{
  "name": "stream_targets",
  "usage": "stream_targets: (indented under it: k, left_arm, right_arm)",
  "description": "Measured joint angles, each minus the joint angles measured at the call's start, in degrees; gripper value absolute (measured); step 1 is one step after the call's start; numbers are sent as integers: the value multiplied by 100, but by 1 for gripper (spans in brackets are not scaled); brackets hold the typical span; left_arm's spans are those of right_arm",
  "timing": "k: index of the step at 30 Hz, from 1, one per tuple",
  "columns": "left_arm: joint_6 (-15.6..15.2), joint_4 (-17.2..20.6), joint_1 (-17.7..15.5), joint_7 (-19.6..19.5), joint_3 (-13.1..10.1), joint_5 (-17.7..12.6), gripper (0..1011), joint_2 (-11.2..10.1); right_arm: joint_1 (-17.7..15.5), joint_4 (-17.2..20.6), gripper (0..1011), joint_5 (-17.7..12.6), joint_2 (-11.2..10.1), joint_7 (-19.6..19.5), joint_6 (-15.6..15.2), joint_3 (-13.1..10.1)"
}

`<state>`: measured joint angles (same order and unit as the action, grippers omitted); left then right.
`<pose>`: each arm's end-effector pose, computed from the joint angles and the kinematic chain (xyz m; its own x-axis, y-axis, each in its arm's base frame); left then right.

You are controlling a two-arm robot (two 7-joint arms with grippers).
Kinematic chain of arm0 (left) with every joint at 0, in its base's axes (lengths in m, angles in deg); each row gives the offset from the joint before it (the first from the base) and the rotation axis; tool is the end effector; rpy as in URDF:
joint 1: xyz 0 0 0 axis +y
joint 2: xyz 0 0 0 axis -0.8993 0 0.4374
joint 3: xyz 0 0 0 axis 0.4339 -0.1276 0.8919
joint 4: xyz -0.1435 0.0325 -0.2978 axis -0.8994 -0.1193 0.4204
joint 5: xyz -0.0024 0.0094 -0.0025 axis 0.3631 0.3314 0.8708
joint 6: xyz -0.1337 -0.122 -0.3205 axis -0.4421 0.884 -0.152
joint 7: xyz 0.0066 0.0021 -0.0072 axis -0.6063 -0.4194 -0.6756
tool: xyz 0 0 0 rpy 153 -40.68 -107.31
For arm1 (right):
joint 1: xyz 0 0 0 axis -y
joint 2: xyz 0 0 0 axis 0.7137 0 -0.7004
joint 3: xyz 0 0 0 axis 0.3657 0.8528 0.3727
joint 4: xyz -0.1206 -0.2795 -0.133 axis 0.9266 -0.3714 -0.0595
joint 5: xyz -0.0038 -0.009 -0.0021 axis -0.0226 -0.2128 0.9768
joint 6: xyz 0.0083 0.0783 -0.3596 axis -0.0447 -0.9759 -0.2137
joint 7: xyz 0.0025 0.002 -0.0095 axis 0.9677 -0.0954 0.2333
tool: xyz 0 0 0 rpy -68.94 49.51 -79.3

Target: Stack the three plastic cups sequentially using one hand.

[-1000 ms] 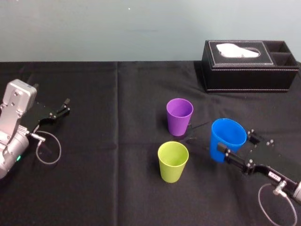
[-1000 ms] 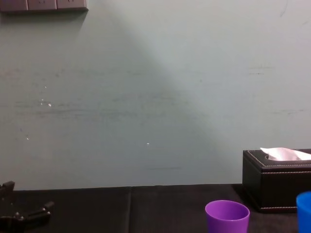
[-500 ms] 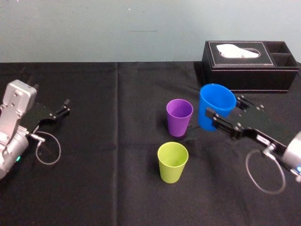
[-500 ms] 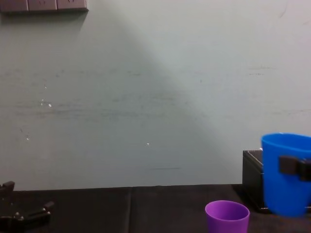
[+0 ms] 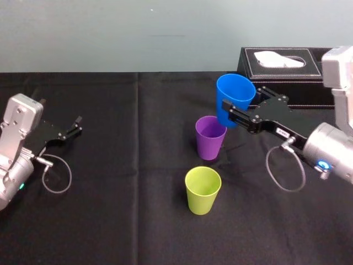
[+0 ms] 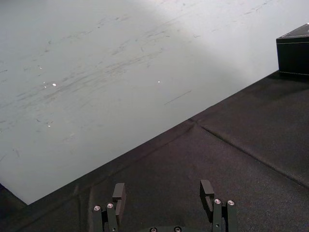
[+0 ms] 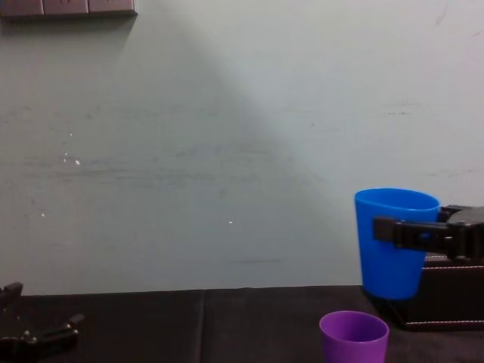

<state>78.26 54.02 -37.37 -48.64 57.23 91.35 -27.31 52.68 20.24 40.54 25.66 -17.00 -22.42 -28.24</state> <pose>0.4209 0.0909 -0.3475 0.2924 0.8802 0.3738 -0.9552 0.2874 0.0703 0.4061 -0.0580 -0.2359 0.6509 -0.7572 0.0554 0.7592 0.6486 -0.0538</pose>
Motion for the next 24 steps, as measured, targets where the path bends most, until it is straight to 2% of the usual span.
stream_targets:
  k: [11, 24]
  left_arm:
    - [0, 0, 0, 0, 0, 0, 1011, 0]
    - [0, 0, 0, 0, 0, 0, 1011, 0]
  right_arm:
    - [467, -621, 716, 280, 291, 60, 14, 385]
    - [675, -1073, 716, 531, 486, 132, 93, 587]
